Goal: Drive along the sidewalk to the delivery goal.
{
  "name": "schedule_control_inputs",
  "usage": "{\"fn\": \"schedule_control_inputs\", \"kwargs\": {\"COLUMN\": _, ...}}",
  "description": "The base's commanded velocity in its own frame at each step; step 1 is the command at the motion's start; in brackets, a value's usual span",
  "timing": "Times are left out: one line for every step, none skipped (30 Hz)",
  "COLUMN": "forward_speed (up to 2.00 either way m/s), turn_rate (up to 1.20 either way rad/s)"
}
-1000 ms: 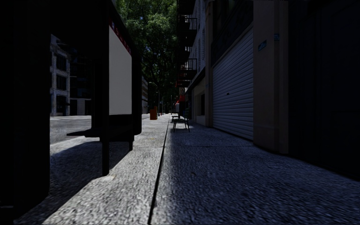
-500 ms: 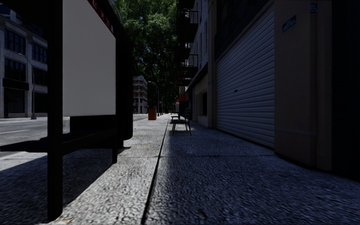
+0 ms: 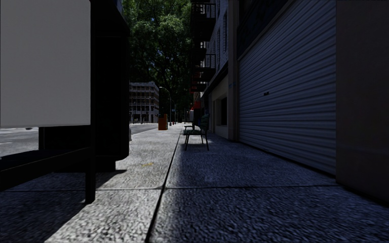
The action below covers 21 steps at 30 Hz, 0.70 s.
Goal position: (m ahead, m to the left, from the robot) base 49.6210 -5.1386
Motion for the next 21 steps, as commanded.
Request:
{"fn": "schedule_control_inputs", "kwargs": {"forward_speed": 1.83, "turn_rate": 0.10}}
{"fn": "schedule_control_inputs", "kwargs": {"forward_speed": 1.83, "turn_rate": 0.10}}
{"fn": "schedule_control_inputs", "kwargs": {"forward_speed": 1.83, "turn_rate": 0.10}}
{"fn": "schedule_control_inputs", "kwargs": {"forward_speed": 1.83, "turn_rate": 0.10}}
{"fn": "schedule_control_inputs", "kwargs": {"forward_speed": 1.83, "turn_rate": 0.10}}
{"fn": "schedule_control_inputs", "kwargs": {"forward_speed": 1.83, "turn_rate": 0.10}}
{"fn": "schedule_control_inputs", "kwargs": {"forward_speed": 1.83, "turn_rate": 0.10}}
{"fn": "schedule_control_inputs", "kwargs": {"forward_speed": 1.83, "turn_rate": 0.10}}
{"fn": "schedule_control_inputs", "kwargs": {"forward_speed": 1.83, "turn_rate": 0.12}}
{"fn": "schedule_control_inputs", "kwargs": {"forward_speed": 1.82, "turn_rate": 0.18}}
{"fn": "schedule_control_inputs", "kwargs": {"forward_speed": 1.79, "turn_rate": 0.22}}
{"fn": "schedule_control_inputs", "kwargs": {"forward_speed": 1.79, "turn_rate": 0.23}}
{"fn": "schedule_control_inputs", "kwargs": {"forward_speed": 1.79, "turn_rate": 0.23}}
{"fn": "schedule_control_inputs", "kwargs": {"forward_speed": 1.79, "turn_rate": 0.26}}
{"fn": "schedule_control_inputs", "kwargs": {"forward_speed": 1.79, "turn_rate": 0.28}}
{"fn": "schedule_control_inputs", "kwargs": {"forward_speed": 1.78, "turn_rate": 0.32}}
{"fn": "schedule_control_inputs", "kwargs": {"forward_speed": 1.78, "turn_rate": 0.33}}
{"fn": "schedule_control_inputs", "kwargs": {"forward_speed": 1.78, "turn_rate": 0.33}}
{"fn": "schedule_control_inputs", "kwargs": {"forward_speed": 1.78, "turn_rate": 0.35}}
{"fn": "schedule_control_inputs", "kwargs": {"forward_speed": 1.78, "turn_rate": 0.36}}
{"fn": "schedule_control_inputs", "kwargs": {"forward_speed": 1.78, "turn_rate": 0.36}}
